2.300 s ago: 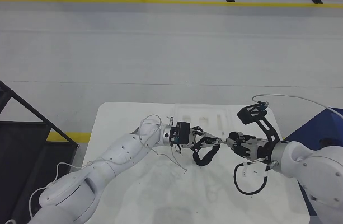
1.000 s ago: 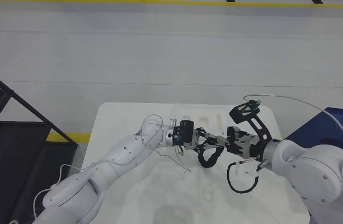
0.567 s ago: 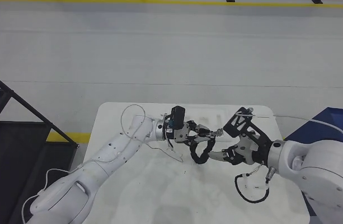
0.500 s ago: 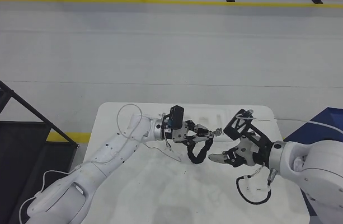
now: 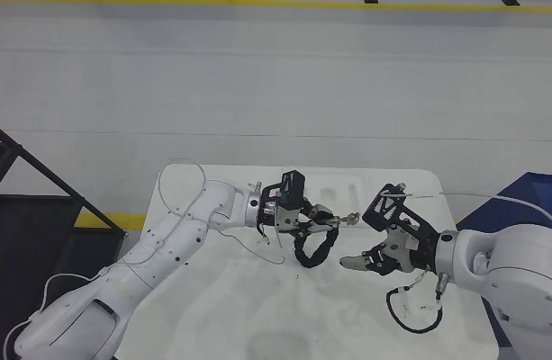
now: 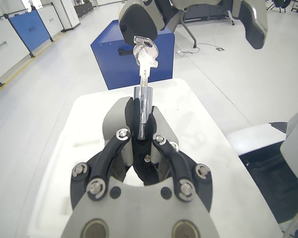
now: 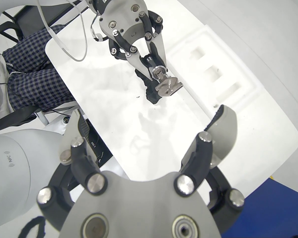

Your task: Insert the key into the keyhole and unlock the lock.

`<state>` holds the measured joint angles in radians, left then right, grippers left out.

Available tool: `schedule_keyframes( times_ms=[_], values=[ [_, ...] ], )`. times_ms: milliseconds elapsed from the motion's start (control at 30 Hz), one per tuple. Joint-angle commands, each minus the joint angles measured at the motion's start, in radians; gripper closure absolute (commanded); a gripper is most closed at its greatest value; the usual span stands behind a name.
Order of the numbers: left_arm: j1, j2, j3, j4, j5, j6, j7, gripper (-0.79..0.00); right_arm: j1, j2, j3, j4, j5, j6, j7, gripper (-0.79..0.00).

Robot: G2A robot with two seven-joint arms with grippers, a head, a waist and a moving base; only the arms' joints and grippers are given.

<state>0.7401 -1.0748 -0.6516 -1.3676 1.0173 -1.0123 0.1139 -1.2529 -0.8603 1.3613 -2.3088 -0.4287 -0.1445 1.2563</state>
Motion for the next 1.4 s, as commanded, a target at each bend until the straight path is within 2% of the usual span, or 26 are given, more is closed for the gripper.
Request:
schedule_keyframes(
  times_ms=[0,200,433,467,500,533,567,767,867,967,1133,1300,1367],
  values=[
    [-0.014,0.006,0.01,-0.008,-0.078,0.0,-0.094,0.0,-0.004,0.002,-0.008,-0.003,-0.035,-0.037,-0.001,-0.785],
    [-0.048,0.014,0.048,-0.026,-0.261,0.0,-0.262,0.0,0.039,0.006,-0.05,0.019,-0.09,-0.332,-0.057,-0.785],
    [-0.072,0.014,0.08,-0.021,-0.365,0.0,-0.35,0.0,0.052,0.008,-0.05,0.036,-0.242,-0.513,-0.21,-0.785],
    [-0.074,0.014,0.083,-0.019,-0.373,0.0,-0.357,0.0,0.047,0.008,-0.052,0.034,-0.266,-0.527,-0.231,-0.736],
    [-0.077,0.014,0.084,-0.017,-0.38,0.0,-0.363,0.0,0.044,0.008,-0.053,0.032,-0.297,-0.54,-0.241,-0.637],
    [-0.078,0.014,0.087,-0.016,-0.387,0.0,-0.368,0.0,0.038,0.009,-0.057,0.032,-0.321,-0.547,-0.251,-0.483],
    [-0.08,0.014,0.088,-0.014,-0.392,0.0,-0.372,0.0,0.032,0.009,-0.062,0.032,-0.337,-0.553,-0.261,-0.397],
    [-0.082,0.016,0.088,-0.01,-0.402,0.0,-0.387,0.0,0.018,0.012,-0.082,0.022,-0.441,-0.569,-0.28,-0.283],
    [-0.081,0.017,0.087,-0.012,-0.404,0.0,-0.389,0.0,0.015,0.012,-0.091,0.013,-0.49,-0.559,-0.282,-0.252],
    [-0.079,0.018,0.087,-0.015,-0.405,0.0,-0.389,0.0,0.01,0.013,-0.102,0.008,-0.532,-0.544,-0.273,-0.151],
    [-0.076,0.02,0.089,-0.02,-0.404,0.0,-0.386,0.0,0.009,0.014,-0.113,0.003,-0.572,-0.525,-0.26,-0.148],
    [-0.076,0.023,0.089,-0.023,-0.401,0.0,-0.385,0.0,0.004,0.015,-0.118,-0.004,-0.581,-0.52,-0.26,-0.225],
    [-0.077,0.024,0.09,-0.023,-0.401,0.0,-0.382,0.0,0.001,0.017,-0.117,-0.009,-0.592,-0.519,-0.246,-0.228]
  ],
)
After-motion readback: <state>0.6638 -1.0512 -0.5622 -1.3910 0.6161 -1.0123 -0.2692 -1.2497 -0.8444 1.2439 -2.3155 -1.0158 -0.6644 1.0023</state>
